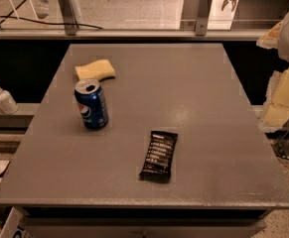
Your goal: Pick pepsi can
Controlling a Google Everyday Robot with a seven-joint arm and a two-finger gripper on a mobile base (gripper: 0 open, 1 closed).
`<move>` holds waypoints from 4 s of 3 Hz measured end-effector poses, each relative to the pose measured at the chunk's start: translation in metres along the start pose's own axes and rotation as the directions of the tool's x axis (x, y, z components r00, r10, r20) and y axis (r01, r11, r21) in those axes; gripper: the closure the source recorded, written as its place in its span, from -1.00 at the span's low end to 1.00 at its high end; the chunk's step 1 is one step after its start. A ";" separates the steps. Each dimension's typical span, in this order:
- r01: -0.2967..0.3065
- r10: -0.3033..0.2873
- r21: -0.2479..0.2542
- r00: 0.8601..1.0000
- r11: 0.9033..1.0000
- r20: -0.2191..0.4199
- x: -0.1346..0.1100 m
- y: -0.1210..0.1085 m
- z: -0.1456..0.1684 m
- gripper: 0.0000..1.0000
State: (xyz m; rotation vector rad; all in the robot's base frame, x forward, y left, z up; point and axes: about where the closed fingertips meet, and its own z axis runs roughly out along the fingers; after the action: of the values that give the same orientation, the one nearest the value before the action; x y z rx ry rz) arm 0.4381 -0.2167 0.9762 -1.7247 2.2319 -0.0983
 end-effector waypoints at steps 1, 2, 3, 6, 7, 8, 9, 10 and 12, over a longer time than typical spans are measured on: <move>0.000 0.000 0.000 1.000 1.000 0.000 0.000 0.000 0.000 -1.00; 0.000 -0.001 0.021 0.998 1.000 0.066 -0.011 -0.014 -0.003 -1.00; -0.003 0.002 0.001 0.979 1.000 0.204 -0.043 -0.024 0.007 -1.00; 0.139 0.016 -0.209 0.797 0.968 0.603 -0.161 0.032 0.064 -1.00; 0.206 0.014 -0.231 0.716 0.951 0.698 -0.195 0.053 0.095 -1.00; 0.256 0.003 -0.220 0.648 0.941 0.762 -0.229 0.056 0.121 -1.00; 0.298 -0.011 -0.199 0.580 0.934 0.814 -0.264 0.056 0.130 -1.00; 0.324 -0.028 -0.178 0.541 0.929 0.840 -0.289 0.055 0.142 -1.00; 0.355 -0.040 -0.169 0.512 0.920 0.858 -0.314 0.059 0.181 -1.00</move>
Offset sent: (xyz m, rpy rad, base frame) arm 0.0365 0.0136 0.0188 0.1439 -0.0742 0.0312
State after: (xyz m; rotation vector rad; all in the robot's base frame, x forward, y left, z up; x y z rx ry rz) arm 0.5055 0.1234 0.8557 -1.6333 1.3265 0.9326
